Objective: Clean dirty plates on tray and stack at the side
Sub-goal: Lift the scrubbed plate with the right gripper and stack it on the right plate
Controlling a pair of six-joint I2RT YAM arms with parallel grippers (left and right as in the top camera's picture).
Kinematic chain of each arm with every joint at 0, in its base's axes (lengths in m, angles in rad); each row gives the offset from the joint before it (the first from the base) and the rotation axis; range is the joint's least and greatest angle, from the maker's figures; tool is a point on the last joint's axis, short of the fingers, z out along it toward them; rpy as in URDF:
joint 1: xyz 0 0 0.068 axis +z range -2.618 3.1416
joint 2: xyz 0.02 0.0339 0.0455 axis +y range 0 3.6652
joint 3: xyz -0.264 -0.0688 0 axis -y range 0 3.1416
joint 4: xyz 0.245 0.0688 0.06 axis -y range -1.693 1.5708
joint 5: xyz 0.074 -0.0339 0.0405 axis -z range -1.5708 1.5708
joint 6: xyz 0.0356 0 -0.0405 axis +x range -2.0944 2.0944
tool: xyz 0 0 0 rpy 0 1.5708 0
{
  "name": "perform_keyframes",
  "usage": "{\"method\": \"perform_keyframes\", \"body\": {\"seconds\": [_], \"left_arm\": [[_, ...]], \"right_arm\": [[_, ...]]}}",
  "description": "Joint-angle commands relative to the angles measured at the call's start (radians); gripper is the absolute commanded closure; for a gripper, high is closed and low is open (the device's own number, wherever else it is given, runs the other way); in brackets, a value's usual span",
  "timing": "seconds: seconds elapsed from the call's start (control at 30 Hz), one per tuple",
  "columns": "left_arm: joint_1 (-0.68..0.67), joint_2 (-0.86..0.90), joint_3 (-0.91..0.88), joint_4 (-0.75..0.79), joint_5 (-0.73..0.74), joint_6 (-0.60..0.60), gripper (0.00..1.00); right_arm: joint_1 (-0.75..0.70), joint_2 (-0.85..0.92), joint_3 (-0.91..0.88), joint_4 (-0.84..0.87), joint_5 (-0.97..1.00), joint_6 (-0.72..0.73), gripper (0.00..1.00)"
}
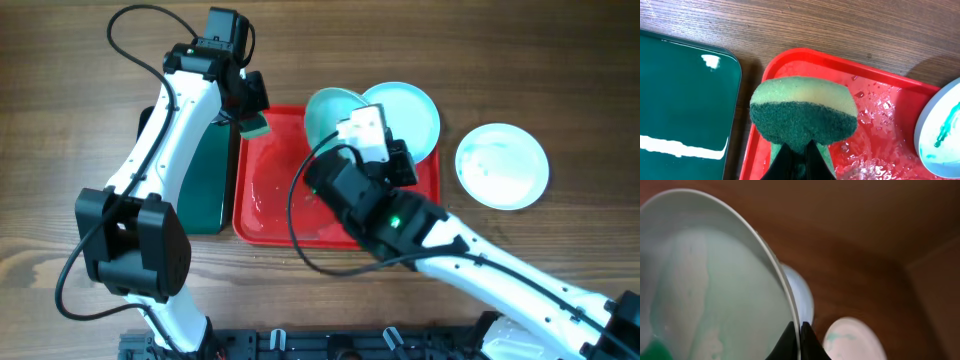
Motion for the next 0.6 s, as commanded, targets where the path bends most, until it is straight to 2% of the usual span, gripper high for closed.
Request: {"method": "perform_keyframes", "body": {"seconds": [0.0, 0.13, 0.2, 0.47, 0.57], "left_arm": [[0.002, 0.012, 0.002, 0.003, 0.011, 0.016, 0.96], [0.002, 0.012, 0.002, 0.000, 0.011, 0.016, 0.96], [0.002, 0.012, 0.002, -0.004, 0.011, 0.016, 0.96], [0.002, 0.012, 0.002, -0.005, 0.011, 0.016, 0.96], [0.002, 0.012, 0.002, -0.004, 0.011, 0.016, 0.96]], "right_arm": [[0.051, 0.001, 0.013, 0.111, 0.274, -0.296, 0.96], [0.064, 0.001, 0.013, 0.263, 0.369, -0.504, 0.96], [0.064, 0.001, 0.013, 0.321, 0.388, -0.557, 0.96], [0.064, 0.001, 0.013, 0.378, 0.387, -0.566, 0.96], [0.064, 0.001, 0.003, 0.377, 0.354, -0.452, 0.96]]}}
